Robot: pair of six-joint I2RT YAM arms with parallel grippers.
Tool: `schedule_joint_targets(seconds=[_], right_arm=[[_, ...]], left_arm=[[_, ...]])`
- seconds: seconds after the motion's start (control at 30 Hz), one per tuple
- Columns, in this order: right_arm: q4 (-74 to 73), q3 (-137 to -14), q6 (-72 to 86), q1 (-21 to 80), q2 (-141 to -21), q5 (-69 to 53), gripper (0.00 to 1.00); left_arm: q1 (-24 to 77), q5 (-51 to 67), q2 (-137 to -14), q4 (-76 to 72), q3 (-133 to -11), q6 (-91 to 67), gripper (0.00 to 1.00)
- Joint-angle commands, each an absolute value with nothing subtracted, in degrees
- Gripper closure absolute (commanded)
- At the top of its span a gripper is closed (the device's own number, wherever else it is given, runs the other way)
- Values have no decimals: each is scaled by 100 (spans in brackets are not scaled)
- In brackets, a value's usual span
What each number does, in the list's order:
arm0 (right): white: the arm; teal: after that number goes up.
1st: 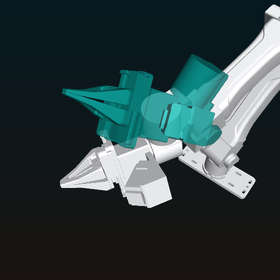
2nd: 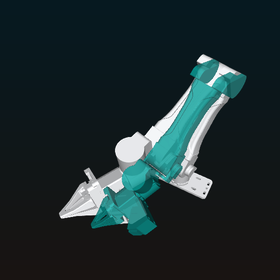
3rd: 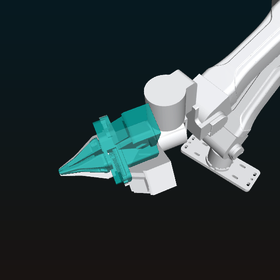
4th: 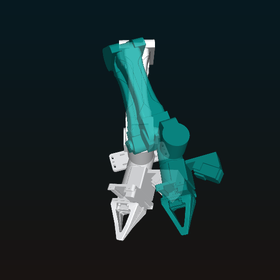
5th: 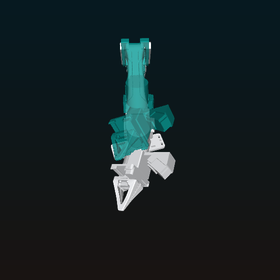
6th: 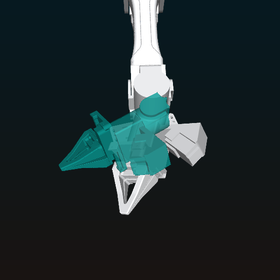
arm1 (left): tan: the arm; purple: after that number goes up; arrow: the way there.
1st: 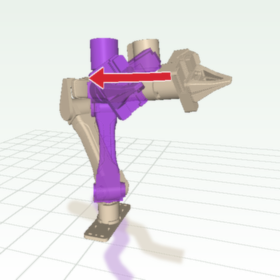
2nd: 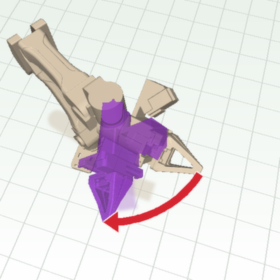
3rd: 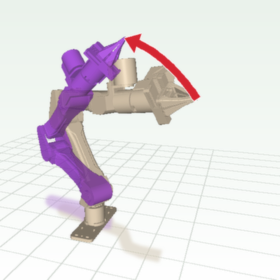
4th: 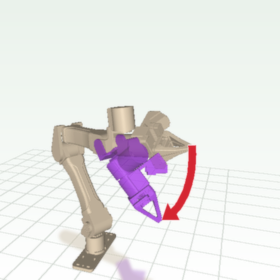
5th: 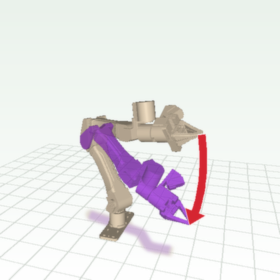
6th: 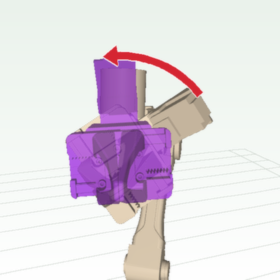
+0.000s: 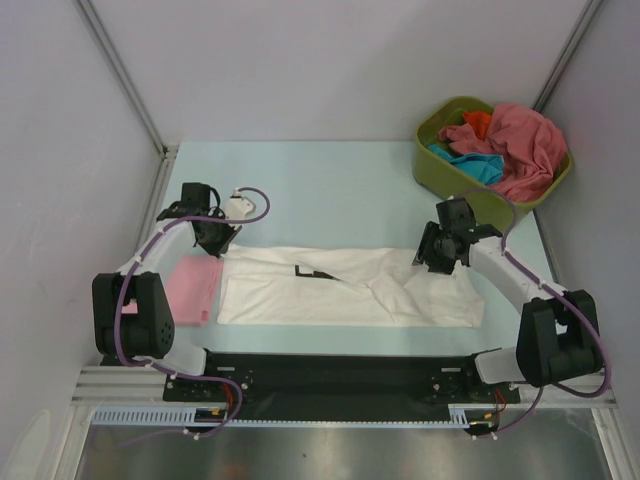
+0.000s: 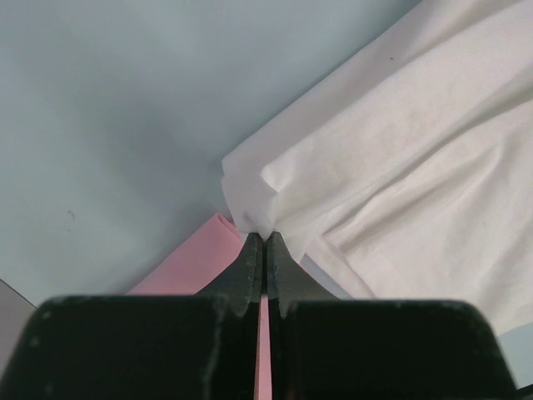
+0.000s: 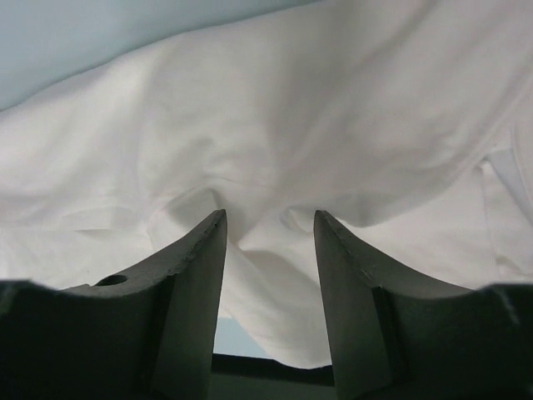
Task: Fold and stack the t-shirts
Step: Fold the tshirt
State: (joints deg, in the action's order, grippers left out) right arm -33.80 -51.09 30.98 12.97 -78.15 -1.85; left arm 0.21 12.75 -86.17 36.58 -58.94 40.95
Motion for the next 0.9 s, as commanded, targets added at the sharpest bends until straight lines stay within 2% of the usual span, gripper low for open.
schedule_joint_targets(seconds=[0.0, 0.1, 0.2, 0.3, 0.43, 0.57, 0.7, 0.73, 0.8, 0.87], right_arm=[[-3007, -5239, 2804, 1309, -8015, -220, 48], [-2866, -5212, 2874, 1344, -8165, -430, 52], [-2882, -5203, 3084, 1354, -8279, -501, 63], [-3084, -5221, 3217, 1362, -8297, -361, 63], [-3559, -5203, 3243, 1520, -8069, -9, 52], [-3464, -4993, 3173, 1626, -7998, -130, 53], [-3050, -4904, 3059, 1574, -8217, -290, 70], [-3050, -4939, 3067, 1538, -8244, -281, 84], [-3137, -5044, 3067, 1372, -8236, -203, 100], [-3286, -5115, 3024, 1240, -8096, -28, 100]], left_arm=[[26, 1222, -8464, 3647, -6117, 4245, 100], [26, 1222, -8481, 3648, -6135, 4236, 100], [26, 1222, -8490, 3639, -6161, 4236, 100], [26, 1213, -8490, 3630, -6170, 4236, 100], [26, 1222, -8499, 3595, -6152, 4236, 100], [26, 1239, -8508, 3586, -6161, 4228, 100], [26, 1222, -8490, 3603, -6152, 4245, 99], [26, 1222, -8473, 3612, -6170, 4254, 100], [26, 1204, -8464, 3604, -6179, 4245, 100], [26, 1143, -8438, 3447, -6187, 4166, 100]])
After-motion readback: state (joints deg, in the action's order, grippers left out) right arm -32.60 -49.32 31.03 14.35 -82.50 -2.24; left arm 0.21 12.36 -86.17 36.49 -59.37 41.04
